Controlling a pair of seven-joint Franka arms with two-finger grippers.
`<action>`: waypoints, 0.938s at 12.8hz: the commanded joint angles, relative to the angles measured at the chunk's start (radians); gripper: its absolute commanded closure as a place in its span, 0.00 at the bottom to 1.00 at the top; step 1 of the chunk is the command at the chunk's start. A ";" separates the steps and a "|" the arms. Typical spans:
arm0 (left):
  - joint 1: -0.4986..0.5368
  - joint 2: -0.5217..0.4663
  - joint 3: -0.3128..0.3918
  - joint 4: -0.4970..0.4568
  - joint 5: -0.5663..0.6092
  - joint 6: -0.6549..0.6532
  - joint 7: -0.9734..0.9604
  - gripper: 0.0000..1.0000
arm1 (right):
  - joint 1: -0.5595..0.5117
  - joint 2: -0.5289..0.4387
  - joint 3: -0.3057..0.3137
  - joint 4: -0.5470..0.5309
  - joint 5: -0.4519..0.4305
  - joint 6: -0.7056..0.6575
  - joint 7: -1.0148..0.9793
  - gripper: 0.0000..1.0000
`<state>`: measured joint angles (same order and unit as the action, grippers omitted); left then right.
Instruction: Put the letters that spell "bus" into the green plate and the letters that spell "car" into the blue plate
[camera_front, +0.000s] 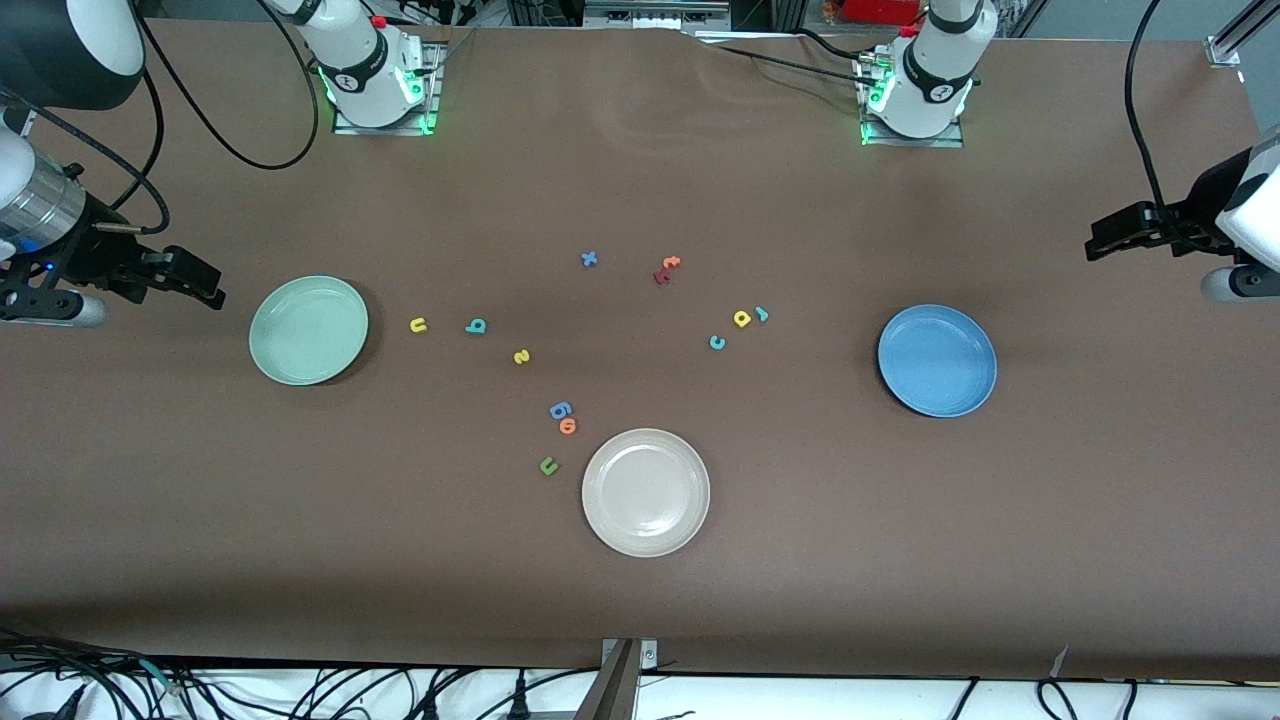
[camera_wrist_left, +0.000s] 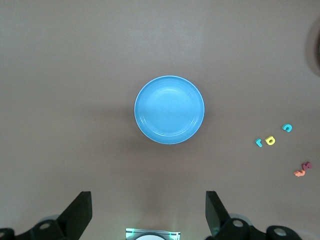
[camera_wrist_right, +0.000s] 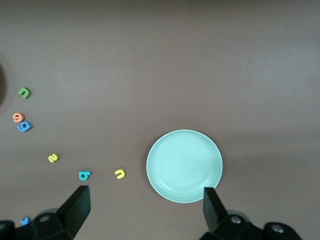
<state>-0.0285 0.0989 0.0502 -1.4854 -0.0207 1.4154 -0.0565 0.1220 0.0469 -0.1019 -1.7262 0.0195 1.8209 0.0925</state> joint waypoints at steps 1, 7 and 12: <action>-0.010 -0.004 -0.003 -0.007 -0.013 -0.004 0.003 0.00 | 0.008 0.008 -0.004 0.022 -0.015 -0.008 0.001 0.00; -0.013 -0.001 -0.007 -0.007 -0.012 -0.004 -0.011 0.00 | 0.008 0.008 -0.006 0.019 -0.015 -0.012 0.004 0.00; -0.013 0.001 -0.007 -0.007 -0.012 -0.006 -0.011 0.00 | 0.007 0.016 -0.006 0.014 -0.007 -0.026 0.029 0.00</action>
<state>-0.0393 0.1017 0.0434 -1.4912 -0.0207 1.4154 -0.0614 0.1224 0.0572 -0.1020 -1.7258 0.0191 1.8128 0.0990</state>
